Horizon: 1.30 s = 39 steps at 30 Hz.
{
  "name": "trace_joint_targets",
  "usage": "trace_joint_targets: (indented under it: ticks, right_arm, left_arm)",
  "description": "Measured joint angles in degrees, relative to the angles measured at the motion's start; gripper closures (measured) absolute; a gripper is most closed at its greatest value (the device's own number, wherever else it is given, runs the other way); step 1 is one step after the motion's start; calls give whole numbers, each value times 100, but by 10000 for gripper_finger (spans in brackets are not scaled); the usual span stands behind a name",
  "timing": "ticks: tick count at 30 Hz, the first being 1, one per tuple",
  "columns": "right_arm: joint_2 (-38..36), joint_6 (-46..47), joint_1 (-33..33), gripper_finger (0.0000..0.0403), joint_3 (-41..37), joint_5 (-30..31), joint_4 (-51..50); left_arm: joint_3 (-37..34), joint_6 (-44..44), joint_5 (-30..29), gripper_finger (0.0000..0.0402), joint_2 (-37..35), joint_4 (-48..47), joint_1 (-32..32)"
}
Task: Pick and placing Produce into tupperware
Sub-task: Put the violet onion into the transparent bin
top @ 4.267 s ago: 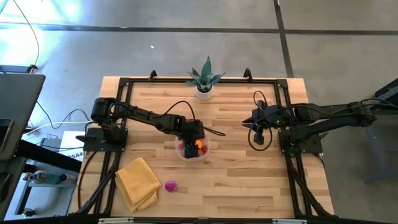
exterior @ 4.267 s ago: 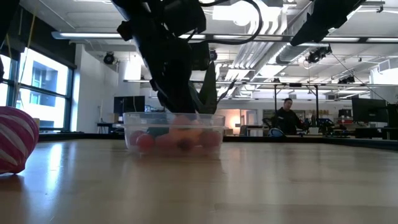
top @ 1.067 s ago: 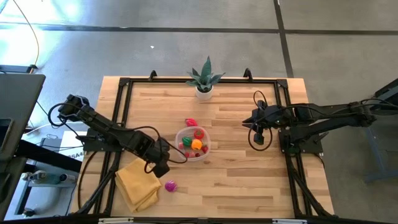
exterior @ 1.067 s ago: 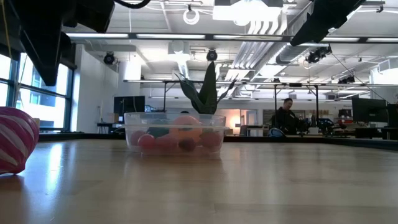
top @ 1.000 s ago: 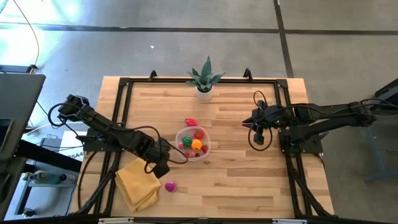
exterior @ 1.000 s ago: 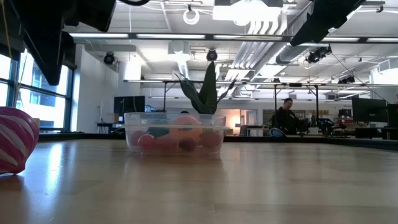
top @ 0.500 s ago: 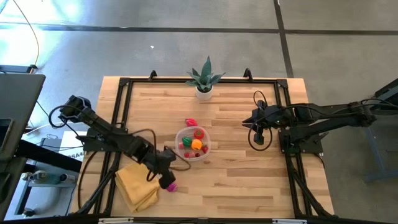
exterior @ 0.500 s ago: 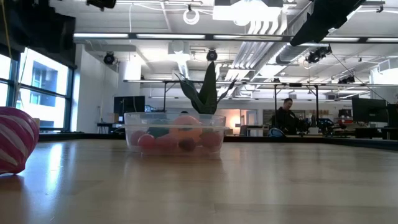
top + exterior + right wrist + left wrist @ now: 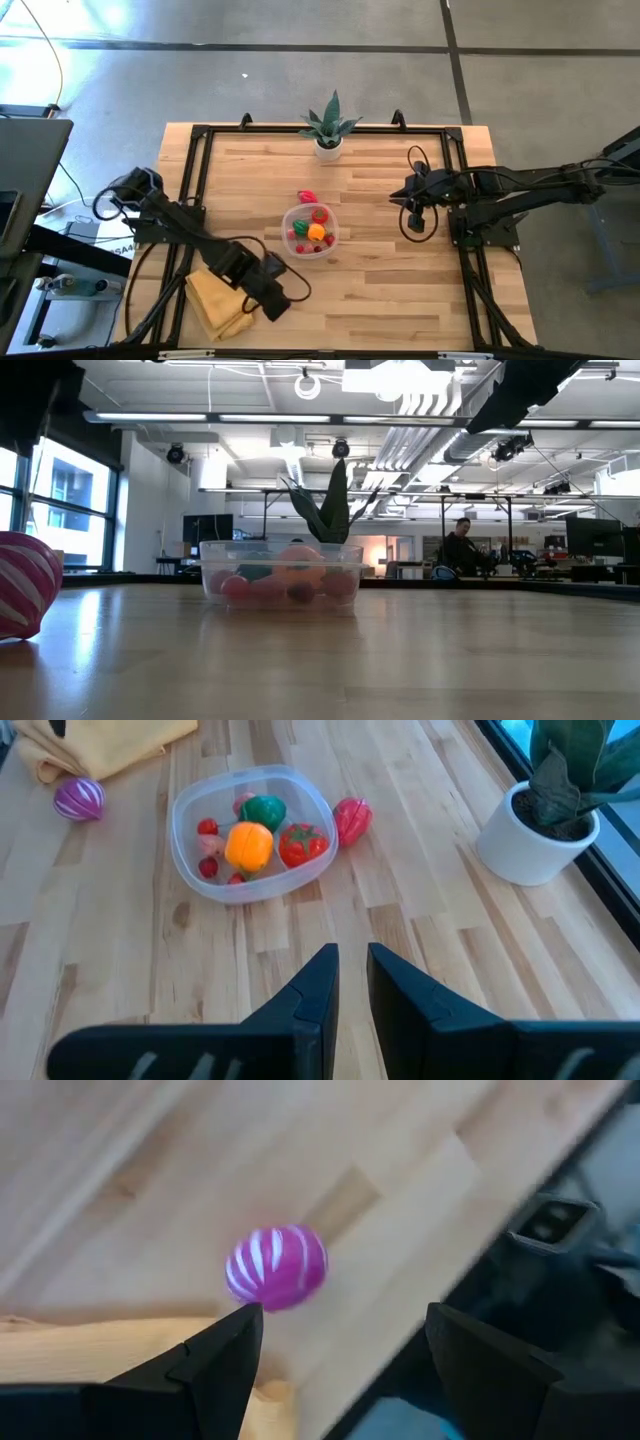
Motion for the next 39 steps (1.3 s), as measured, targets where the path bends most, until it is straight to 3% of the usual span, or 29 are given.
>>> trace_joint_targets:
  ticks: [4, 8, 19, 33, 39]
  right_arm:
    - [2, -1, 1, 356, 0, 1, -36]
    - [24, 1, -1, 356, 0, -1, -56]
    - [137, -1, 0, 356, 0, 1, -48]
    - [155, -1, -1, 356, 0, 1, -69]
    - [156, -1, 0, 356, 0, 0, -67]
  left_arm:
    - [666, -18, -126, 131, 468, -1093, 15]
    - [1002, -4, -130, 131, 898, -1565, 11]
    - [1031, 565, 395, 130, 1359, -1376, 11]
    - [1034, 1040, 229, 130, 1459, -1319, 102]
    - [1037, 1291, 433, 130, 1709, -1042, 175]
